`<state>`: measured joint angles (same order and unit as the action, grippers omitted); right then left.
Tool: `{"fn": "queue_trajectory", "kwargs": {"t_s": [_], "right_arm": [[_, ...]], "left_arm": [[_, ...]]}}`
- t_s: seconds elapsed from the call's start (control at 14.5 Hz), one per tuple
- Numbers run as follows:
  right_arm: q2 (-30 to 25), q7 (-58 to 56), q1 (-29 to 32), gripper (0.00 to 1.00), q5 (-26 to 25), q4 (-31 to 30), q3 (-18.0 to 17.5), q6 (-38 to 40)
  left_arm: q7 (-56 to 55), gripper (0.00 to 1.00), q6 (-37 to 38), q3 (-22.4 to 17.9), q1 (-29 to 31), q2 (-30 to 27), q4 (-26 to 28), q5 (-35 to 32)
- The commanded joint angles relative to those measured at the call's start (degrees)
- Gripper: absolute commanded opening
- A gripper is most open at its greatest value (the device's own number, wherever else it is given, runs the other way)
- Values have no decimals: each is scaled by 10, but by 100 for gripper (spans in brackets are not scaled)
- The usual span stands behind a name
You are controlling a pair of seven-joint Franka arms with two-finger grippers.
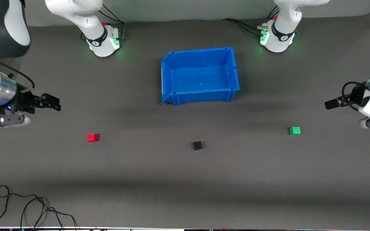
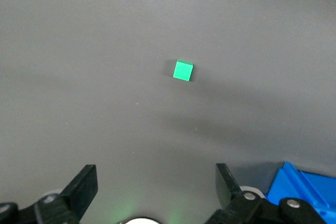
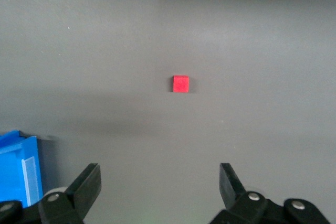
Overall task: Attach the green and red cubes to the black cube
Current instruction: 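Move the right gripper to the red cube while the left gripper reaches the green cube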
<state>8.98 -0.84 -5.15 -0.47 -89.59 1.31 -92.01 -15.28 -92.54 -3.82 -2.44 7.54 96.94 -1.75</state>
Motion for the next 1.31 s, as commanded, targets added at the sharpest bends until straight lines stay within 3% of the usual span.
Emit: {"fn": "queue_trajectory", "kwargs": {"t_s": [0.0, 0.14, 0.41, 0.62, 0.89, 1.24], "right_arm": [[47, -14, -4, 100, 1, 6, 2, -14], [56, -14, -4, 100, 1, -36, 2, -72], [55, -33, -1, 100, 1, -153, 3, -227], [61, -50, 17, 100, 1, -238, 3, -354], [106, -62, 33, 100, 2, -291, 3, -474], [165, -61, 31, 100, 28, -316, 3, -580]], "left_arm": [[-106, 100, -65, 4, 2, -17, 71, -6], [-230, 100, -142, 4, 1, -23, 136, -9], [-296, 99, -206, 4, 24, 24, 193, 0], [-433, 99, -358, 4, 38, 51, 258, 8], [-607, 99, -493, 5, 30, 130, 261, 28], [-628, 96, -535, 7, 28, 177, 251, 78]]}}
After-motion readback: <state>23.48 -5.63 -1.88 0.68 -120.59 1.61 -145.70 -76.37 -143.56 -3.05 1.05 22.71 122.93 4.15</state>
